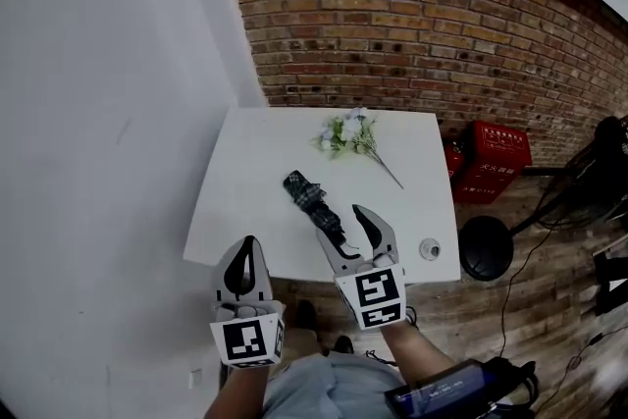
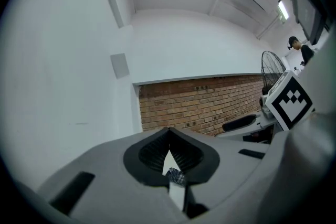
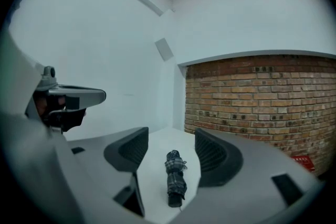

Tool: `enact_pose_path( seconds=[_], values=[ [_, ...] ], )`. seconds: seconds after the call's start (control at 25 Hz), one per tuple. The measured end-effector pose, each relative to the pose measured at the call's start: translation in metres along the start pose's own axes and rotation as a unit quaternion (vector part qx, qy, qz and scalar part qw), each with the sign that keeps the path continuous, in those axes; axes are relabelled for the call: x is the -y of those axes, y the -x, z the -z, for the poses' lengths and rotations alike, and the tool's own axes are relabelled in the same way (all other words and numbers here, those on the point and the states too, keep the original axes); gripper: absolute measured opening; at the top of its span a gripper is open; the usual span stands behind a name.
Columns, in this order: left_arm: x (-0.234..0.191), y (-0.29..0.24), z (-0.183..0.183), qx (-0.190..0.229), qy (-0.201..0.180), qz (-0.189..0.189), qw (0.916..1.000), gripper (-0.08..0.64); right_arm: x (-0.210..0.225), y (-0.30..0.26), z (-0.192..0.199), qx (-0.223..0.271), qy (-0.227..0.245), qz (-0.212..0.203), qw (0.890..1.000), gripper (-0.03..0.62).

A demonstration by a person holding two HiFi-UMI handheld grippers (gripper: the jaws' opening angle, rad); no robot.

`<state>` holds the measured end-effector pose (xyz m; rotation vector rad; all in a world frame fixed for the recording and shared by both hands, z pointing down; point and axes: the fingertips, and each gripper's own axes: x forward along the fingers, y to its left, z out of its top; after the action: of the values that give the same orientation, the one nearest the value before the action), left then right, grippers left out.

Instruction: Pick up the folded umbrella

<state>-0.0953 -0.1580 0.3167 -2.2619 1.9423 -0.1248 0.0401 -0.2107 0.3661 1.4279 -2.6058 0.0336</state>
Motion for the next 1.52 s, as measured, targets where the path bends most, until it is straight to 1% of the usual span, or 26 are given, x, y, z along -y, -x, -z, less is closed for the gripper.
enact_pose_path(
  seconds=[0.16,0.4,0.88,1.12,1.52],
  values=[
    [-0.012,-0.019,0.009,-0.006,0.008,0.002,0.9999,0.006,0.002,-0.022,0.006,-0.017,0.005,-0.001,1.0,0.287],
    [-0.033,-0.046,0.026,-0.016,0.016,0.007,0.9997,0.006,0.0,-0.058,0.025,-0.048,0.008,-0.003,0.999,0.302],
    [-0.06,-0.096,0.071,-0.055,0.03,0.023,0.9978,0.008,-0.001,-0.116,0.069,-0.113,0.005,-0.012,0.993,0.344],
    [-0.066,-0.112,0.095,-0.075,0.038,0.029,0.996,0.008,0.002,-0.133,0.104,-0.155,0.003,-0.012,0.988,0.35],
    [-0.068,-0.133,0.138,-0.112,0.054,0.039,0.9914,0.008,0.002,-0.151,0.168,-0.227,-0.011,-0.021,0.974,0.367]
  ],
)
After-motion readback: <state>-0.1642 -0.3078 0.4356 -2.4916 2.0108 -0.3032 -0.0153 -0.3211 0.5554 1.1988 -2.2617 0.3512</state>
